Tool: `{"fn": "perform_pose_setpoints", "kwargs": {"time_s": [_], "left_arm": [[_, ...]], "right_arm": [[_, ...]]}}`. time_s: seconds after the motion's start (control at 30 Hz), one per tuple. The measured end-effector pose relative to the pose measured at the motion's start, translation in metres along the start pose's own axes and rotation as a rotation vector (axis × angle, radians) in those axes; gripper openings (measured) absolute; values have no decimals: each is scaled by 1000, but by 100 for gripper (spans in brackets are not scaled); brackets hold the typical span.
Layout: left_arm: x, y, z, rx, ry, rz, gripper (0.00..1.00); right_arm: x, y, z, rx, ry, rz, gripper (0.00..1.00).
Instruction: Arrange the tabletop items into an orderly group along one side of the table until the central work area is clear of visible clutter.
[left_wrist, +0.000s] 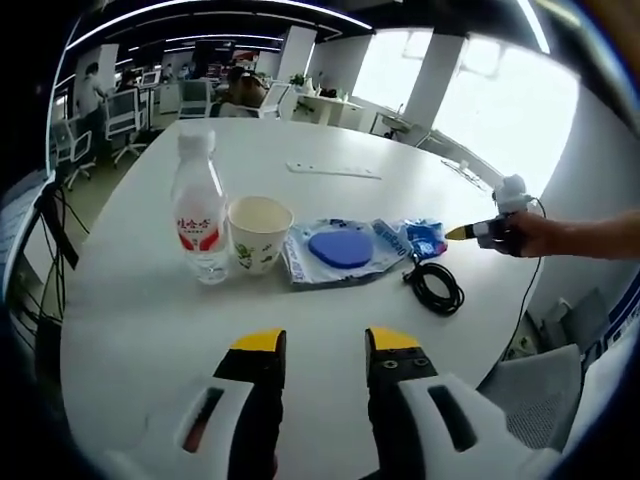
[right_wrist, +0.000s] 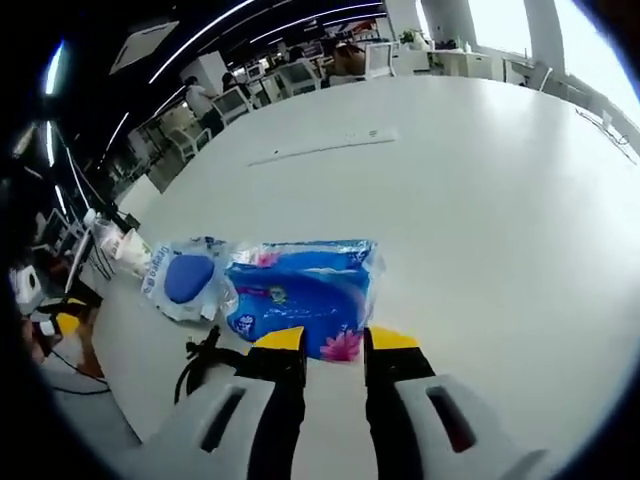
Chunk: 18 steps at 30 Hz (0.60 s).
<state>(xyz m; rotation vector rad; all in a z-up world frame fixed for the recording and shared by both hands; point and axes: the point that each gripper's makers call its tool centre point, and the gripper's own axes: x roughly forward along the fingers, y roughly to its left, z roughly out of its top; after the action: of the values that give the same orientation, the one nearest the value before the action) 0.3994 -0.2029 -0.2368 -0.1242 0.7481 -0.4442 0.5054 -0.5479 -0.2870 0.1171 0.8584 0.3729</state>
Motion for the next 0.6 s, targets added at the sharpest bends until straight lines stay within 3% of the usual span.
{"fn": "perform_pose_setpoints", "kwargs": {"time_s": [0.23,0.37,0.6], "left_arm": [[-3,0,-2,10,3,-10,30],[-6,2,-4,15,2,-15,30],[-8,3,-7,29,9,-27,30]], "right_arm": [[-3,22,-11,-20,-37,74,21],[-7,49,-24,-92,-28,162,27],[-21,75,-39,-172,-29,217,32]]}}
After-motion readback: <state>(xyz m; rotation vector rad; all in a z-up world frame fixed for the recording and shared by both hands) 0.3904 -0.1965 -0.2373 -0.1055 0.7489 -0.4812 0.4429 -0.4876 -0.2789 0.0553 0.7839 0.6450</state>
